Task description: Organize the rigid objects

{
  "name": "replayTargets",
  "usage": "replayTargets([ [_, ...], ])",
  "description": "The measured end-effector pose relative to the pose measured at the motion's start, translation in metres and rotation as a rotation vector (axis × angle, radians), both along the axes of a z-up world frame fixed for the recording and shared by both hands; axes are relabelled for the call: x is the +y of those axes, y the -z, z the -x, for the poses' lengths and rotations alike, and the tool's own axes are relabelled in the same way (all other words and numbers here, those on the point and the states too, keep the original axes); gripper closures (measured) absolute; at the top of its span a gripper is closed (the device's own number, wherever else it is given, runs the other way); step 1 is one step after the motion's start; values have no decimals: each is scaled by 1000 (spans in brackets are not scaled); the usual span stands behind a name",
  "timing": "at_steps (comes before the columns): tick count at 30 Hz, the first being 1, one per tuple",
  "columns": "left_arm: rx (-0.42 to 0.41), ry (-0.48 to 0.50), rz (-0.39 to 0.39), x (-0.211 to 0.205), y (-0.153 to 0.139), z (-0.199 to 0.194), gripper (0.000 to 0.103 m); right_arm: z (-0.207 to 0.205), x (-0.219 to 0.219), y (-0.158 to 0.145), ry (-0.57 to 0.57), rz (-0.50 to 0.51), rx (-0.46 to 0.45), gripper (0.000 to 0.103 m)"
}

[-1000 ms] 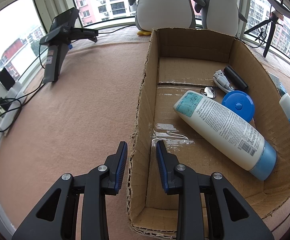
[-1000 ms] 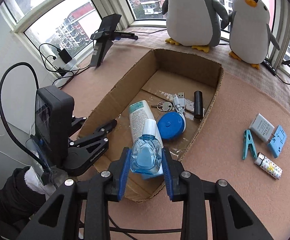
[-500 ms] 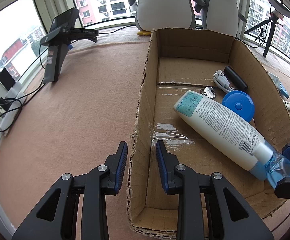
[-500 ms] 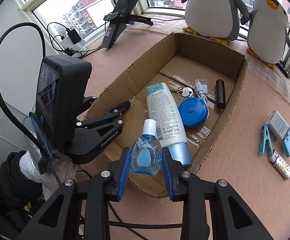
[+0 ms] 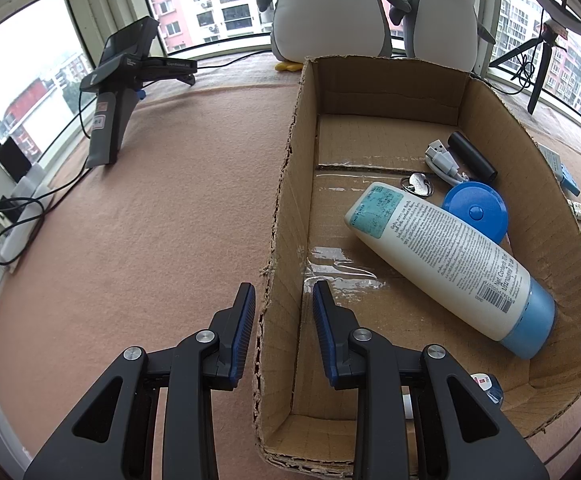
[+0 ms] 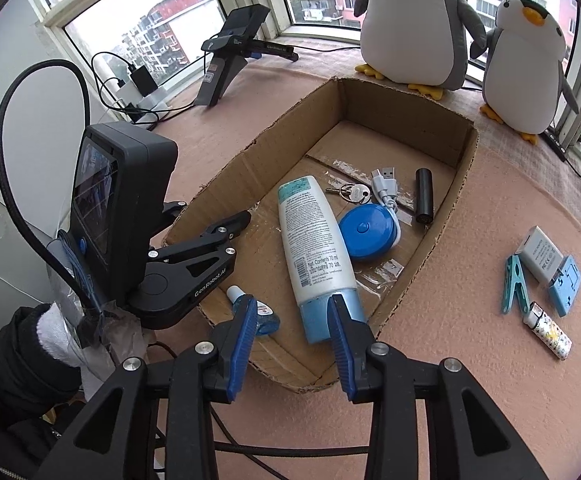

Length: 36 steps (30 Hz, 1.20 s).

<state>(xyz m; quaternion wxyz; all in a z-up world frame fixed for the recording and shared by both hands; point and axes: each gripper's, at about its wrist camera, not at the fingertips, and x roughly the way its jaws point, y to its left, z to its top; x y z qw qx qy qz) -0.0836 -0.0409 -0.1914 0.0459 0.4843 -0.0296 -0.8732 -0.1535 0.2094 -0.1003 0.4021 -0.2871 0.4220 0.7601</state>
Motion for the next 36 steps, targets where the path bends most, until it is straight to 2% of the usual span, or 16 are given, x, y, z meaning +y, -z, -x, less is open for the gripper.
replayTargets([
  [9, -1, 4, 7, -2, -2, 1, 76, -44, 2, 4, 98, -2, -12, 64],
  [21, -3, 7, 25, 0, -1, 2, 76, -115, 18, 39, 252, 35, -119, 61],
  [27, -3, 8, 27, 0, -1, 2, 76, -128, 36, 57, 282, 63, -159, 61],
  [36, -3, 8, 27, 0, -1, 2, 76, -128, 59, 75, 257, 89, -205, 61],
])
